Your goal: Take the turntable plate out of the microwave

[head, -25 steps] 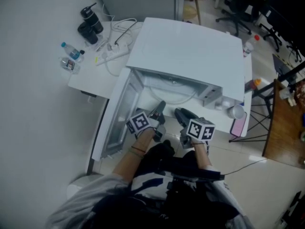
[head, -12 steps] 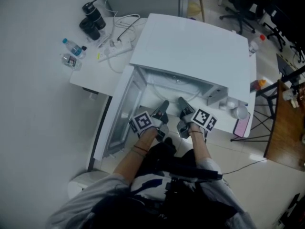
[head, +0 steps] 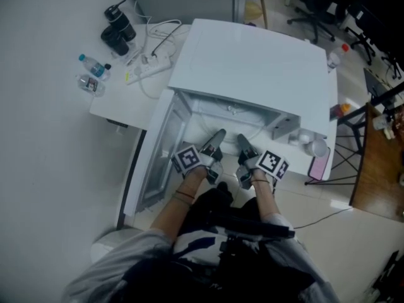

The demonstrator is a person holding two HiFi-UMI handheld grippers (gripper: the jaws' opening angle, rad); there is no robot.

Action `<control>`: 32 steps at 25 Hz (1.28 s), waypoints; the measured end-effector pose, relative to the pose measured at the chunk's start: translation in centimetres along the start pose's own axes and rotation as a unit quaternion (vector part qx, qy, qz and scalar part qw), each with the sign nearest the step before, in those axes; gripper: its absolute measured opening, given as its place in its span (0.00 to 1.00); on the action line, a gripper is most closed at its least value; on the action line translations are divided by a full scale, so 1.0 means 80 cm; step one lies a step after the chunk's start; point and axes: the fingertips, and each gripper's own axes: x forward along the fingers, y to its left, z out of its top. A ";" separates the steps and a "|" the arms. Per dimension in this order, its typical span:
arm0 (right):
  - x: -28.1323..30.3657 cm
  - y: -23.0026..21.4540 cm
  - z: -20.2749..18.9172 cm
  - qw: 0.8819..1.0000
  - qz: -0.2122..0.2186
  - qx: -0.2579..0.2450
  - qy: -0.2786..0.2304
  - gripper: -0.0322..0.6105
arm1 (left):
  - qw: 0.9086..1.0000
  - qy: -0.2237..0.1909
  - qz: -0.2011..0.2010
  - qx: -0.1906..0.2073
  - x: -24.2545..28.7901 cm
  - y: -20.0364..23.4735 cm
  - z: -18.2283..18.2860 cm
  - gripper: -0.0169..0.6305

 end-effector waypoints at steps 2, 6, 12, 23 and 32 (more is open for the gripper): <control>-0.005 0.003 -0.005 1.000 0.004 0.000 0.005 0.16 | 0.999 -0.016 -0.037 -0.037 0.014 -0.006 0.008 0.30; -0.007 0.005 -0.005 1.000 0.001 -0.013 0.010 0.16 | 0.992 -0.037 -0.078 -0.097 0.038 -0.009 0.023 0.30; -0.008 -0.001 -0.005 0.999 -0.016 -0.044 0.018 0.18 | 0.992 -0.013 -0.098 -0.083 0.052 -0.008 0.023 0.06; -0.025 0.005 -0.012 0.994 0.000 -0.101 0.050 0.23 | 0.989 -0.024 -0.119 -0.090 0.031 -0.034 0.009 0.07; -0.034 0.005 -0.021 0.990 0.038 -0.114 0.072 0.27 | 0.991 -0.004 -0.107 -0.075 0.005 -0.035 -0.005 0.06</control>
